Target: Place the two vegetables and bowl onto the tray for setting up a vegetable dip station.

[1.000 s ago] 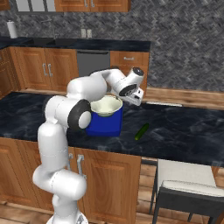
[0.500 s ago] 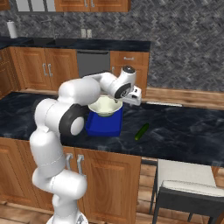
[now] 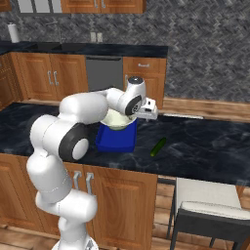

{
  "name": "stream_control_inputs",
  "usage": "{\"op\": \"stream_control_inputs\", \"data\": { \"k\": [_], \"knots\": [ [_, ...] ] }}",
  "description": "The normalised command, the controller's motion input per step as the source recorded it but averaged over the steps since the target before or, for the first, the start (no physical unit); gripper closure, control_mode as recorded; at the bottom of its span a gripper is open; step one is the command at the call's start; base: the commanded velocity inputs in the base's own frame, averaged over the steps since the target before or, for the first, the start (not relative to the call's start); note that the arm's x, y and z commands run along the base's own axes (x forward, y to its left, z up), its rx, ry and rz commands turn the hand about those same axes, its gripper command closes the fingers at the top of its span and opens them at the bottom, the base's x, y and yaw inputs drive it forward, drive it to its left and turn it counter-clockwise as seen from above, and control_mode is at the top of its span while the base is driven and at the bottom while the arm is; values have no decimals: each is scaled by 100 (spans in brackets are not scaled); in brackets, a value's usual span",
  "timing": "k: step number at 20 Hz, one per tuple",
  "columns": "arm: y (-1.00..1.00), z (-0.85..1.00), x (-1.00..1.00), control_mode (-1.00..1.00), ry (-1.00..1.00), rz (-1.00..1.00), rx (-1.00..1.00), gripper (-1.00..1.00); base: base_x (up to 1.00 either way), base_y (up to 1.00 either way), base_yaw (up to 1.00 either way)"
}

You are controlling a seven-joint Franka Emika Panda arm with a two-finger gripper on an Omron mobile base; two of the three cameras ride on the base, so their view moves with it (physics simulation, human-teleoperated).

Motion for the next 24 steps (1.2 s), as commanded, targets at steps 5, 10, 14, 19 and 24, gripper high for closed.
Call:
{"op": "stream_control_inputs", "data": {
  "k": [5,10,14,19,24],
  "knots": [
    [-20,0,-14,-100,10,-4,-5,-100,0,0,0],
    [-23,0,-10,-100,14,-5,-1,-100,0,0,0],
    [-26,0,-2,-100,20,-5,0,-100,0,0,0],
    [-19,-12,0,-100,8,-1,0,-100,0,0,0],
    [-12,-21,0,-100,0,0,0,-100,0,0,0]
  ]
}}
